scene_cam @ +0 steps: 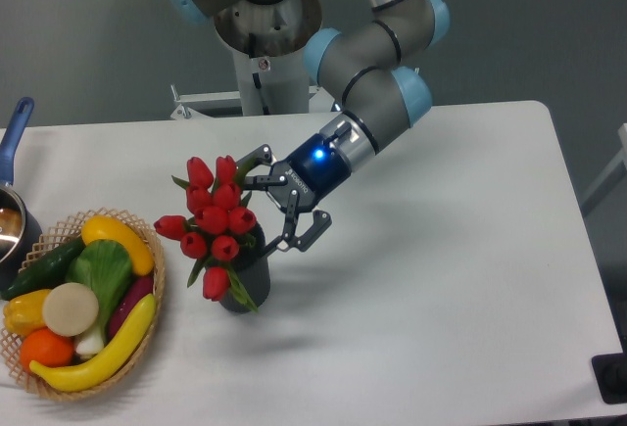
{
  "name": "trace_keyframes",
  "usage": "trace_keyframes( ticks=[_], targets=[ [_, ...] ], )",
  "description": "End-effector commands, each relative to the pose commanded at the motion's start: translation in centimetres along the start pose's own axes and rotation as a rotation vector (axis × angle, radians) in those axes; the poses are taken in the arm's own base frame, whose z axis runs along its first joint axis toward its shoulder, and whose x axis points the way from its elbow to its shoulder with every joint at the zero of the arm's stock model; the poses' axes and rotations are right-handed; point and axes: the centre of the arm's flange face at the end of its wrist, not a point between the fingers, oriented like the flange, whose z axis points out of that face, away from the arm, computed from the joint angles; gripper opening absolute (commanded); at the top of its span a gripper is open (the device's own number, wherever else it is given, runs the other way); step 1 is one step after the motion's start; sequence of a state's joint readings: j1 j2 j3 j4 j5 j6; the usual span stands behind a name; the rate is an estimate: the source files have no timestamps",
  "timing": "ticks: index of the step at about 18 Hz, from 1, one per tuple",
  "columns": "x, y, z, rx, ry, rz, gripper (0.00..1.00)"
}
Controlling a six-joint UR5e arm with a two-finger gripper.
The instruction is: Insert the flowers into the vase
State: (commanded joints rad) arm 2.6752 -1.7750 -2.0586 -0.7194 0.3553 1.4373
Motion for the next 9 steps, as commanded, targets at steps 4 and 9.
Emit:
trace_keyframes(
  ticks=[4,9],
  targets=[
    [-1.6,-3.3,-4.2,-0.112,-0.107,0.086,1.0],
    [-3.4,-6.8,-10.7,-0.379,-0.294,0.17,1.0]
  ],
)
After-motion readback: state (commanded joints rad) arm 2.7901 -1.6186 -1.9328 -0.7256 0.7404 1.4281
